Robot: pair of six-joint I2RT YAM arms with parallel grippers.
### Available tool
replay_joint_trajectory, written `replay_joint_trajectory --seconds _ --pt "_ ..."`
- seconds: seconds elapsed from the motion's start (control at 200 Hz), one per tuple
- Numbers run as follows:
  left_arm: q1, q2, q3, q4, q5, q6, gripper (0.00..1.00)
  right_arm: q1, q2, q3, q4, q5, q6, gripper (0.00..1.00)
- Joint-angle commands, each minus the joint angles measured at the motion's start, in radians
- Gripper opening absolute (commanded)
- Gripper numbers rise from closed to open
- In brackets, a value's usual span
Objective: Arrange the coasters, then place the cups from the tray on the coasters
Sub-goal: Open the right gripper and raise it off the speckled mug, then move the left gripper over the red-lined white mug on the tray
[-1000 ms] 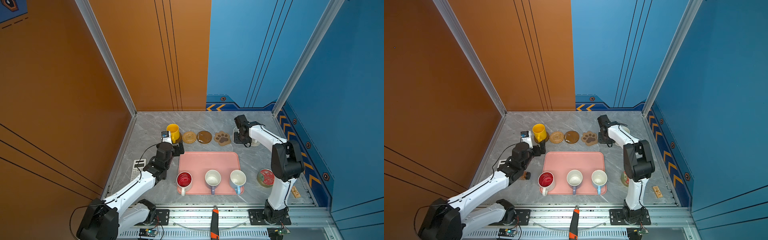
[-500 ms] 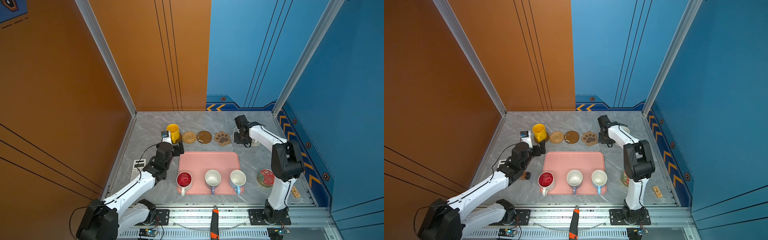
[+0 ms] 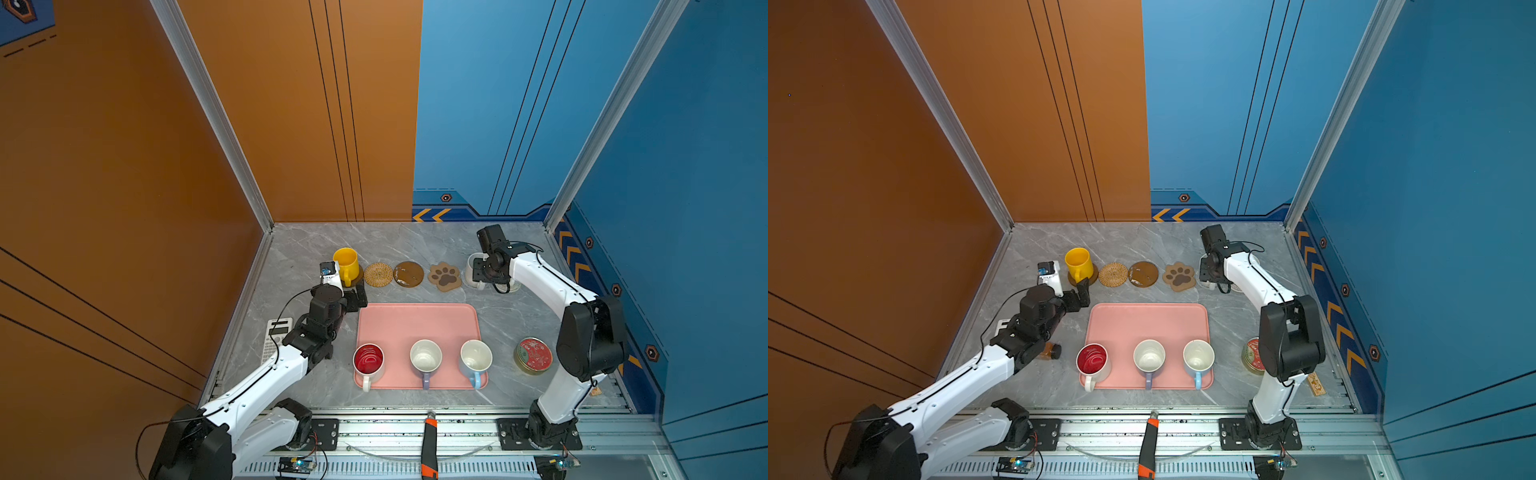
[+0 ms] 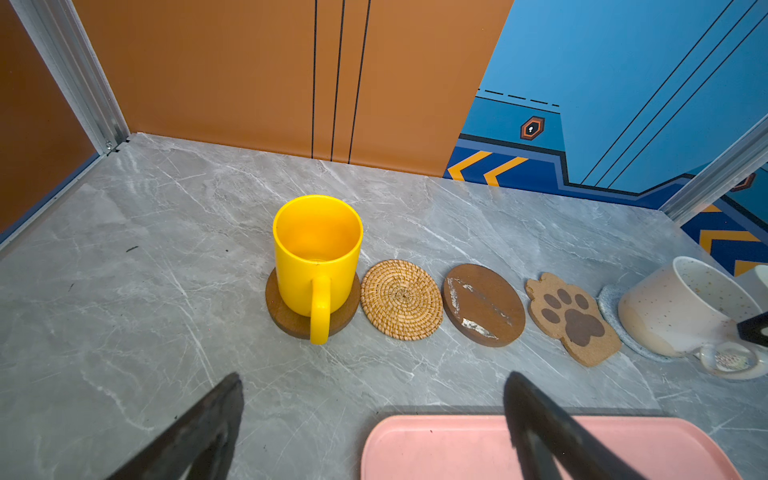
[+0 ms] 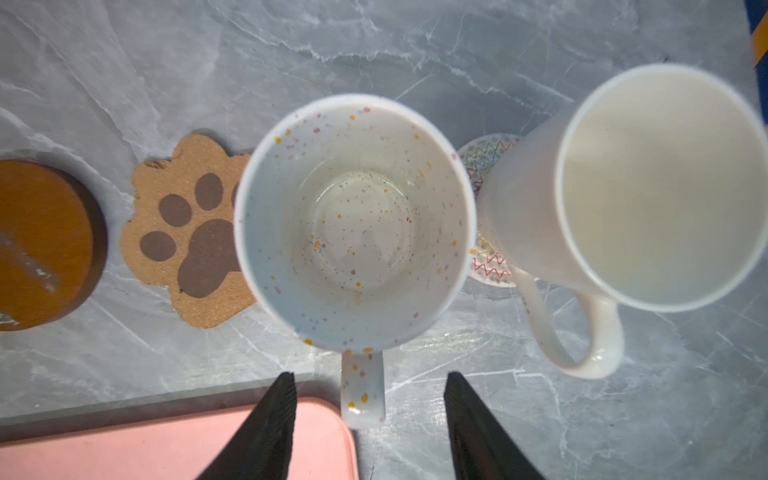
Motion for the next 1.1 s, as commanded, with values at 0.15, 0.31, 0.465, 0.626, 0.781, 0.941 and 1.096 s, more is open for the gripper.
replay_joint_trajectory --seconds 0.15,0.31,0.465,0.626,0.781,0.941,1.096 --pt "0.011 -0.013 -0.012 -0.020 0.007 -0.015 0.98 0.055 -0.176 -0.004 -0.026 0.023 0.021 0.62" --pt "0.009 -0.003 -0.008 -0.024 0.018 -0.021 0.99 0.231 -0.279 -0.007 -0.026 0.225 0.035 0.67" --pt "0.006 0.003 0.009 -0.050 0.043 -0.026 1.00 0.372 -0.330 -0.042 0.068 0.362 0.086 0.70" --pt "-0.004 0.000 0.037 -0.107 0.085 -0.033 0.98 0.406 -0.355 -0.139 0.245 0.355 0.154 0.70" --pt "-0.041 -0.033 0.066 -0.202 0.111 -0.026 0.96 0.395 -0.342 -0.200 0.286 0.328 0.172 0.71" --pt "-0.109 -0.089 0.119 -0.389 0.084 -0.019 0.94 0.366 -0.352 -0.245 0.289 0.310 0.176 0.71" --pt "-0.224 -0.163 0.185 -0.653 -0.045 -0.024 0.93 0.300 -0.396 -0.326 0.347 0.238 0.200 0.71"
